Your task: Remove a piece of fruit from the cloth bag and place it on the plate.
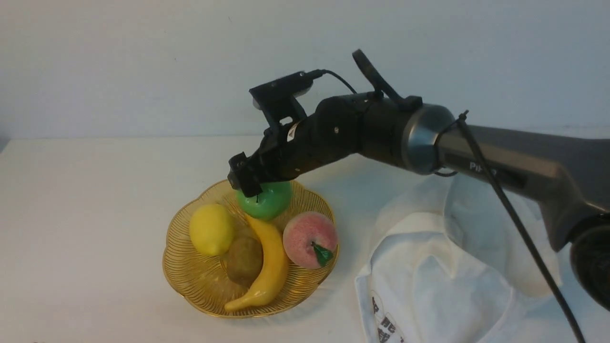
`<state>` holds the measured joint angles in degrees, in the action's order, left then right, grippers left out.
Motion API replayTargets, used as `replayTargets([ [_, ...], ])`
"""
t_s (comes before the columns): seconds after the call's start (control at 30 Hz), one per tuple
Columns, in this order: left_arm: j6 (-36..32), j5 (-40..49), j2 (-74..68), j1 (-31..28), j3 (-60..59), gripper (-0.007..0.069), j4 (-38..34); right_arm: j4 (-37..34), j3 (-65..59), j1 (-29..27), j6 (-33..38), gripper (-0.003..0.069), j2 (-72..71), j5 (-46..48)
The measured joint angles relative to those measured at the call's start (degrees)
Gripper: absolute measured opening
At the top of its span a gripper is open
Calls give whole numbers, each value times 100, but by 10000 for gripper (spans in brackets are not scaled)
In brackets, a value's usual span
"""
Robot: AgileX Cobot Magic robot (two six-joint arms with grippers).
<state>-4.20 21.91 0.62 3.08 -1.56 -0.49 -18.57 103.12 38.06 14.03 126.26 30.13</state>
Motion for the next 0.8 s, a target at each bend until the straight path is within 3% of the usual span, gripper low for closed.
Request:
replayTargets([
  [0.13,0,0,0,0,0,-8,0,12,91,0,0,691,0,207],
  [0.33,0,0,0,0,0,-8,7,592,959,0,0,647,-105,1735],
  [0.43,0,0,0,0,0,-8,49,990,1641,0,0,543,-269,2815],
  [0.57,0,0,0,0,0,-8,49,1339,2576,0,-12,323,-425,3957],
  [0.7,0,0,0,0,0,-8,49,1643,3234,0,-295,76,-736,4157],
  [0.8,0,0,0,0,0,-8,49,1889,3248,0,-483,1,-1211,4244],
])
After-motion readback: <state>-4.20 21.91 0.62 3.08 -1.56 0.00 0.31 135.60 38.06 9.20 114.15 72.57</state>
